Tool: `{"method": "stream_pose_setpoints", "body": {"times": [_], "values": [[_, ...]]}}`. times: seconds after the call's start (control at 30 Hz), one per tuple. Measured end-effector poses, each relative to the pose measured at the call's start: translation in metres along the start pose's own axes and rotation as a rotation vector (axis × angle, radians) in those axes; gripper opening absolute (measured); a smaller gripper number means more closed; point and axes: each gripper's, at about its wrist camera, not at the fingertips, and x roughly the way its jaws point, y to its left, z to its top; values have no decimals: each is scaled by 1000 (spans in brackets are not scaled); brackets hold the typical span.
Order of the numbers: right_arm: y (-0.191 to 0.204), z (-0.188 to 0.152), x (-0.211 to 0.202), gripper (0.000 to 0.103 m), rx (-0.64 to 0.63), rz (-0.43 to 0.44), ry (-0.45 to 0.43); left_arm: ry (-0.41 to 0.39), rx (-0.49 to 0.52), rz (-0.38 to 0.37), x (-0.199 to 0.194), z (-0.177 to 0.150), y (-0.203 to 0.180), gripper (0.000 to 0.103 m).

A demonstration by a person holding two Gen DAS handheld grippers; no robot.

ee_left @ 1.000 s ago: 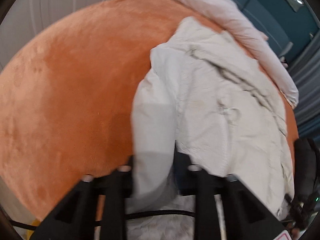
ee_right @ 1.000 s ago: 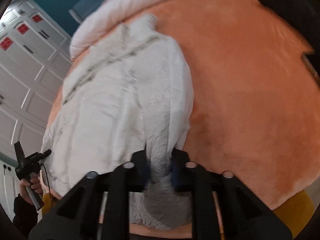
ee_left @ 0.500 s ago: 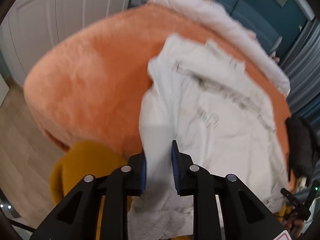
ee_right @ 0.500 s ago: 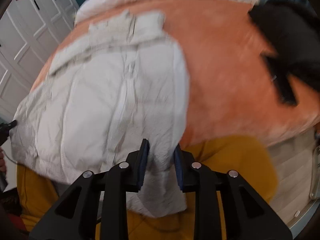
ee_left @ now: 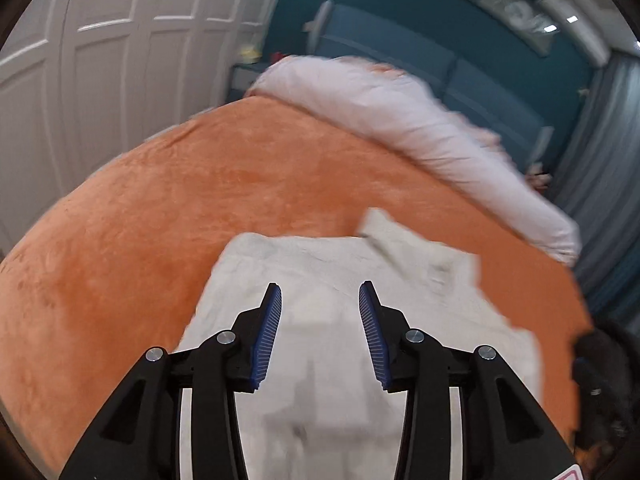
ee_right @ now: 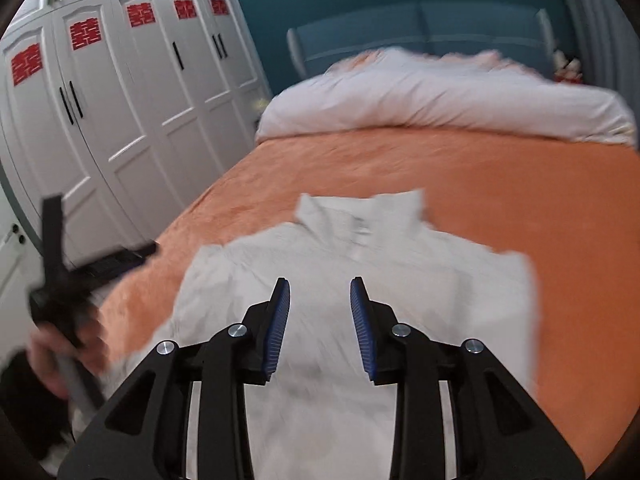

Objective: Fold large clothes

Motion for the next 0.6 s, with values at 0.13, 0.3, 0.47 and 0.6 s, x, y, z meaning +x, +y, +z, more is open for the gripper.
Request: {"method": "stream_pose_setpoints", "body": {"times": [0.13, 0.3, 0.47, 0.6], "values": [[4, 40, 105, 32, 0, 16, 67, 49, -24, 103, 83, 4, 13, 38], [11, 74, 212, 40, 4, 4, 136, 90, -15, 166, 138, -17, 39, 39], [29, 85, 298, 55, -68, -26, 248, 52, 4, 168, 146, -30, 42, 39], [16, 92, 311, 5, -38, -79, 210, 47, -20, 145, 145, -31, 48, 39]]}}
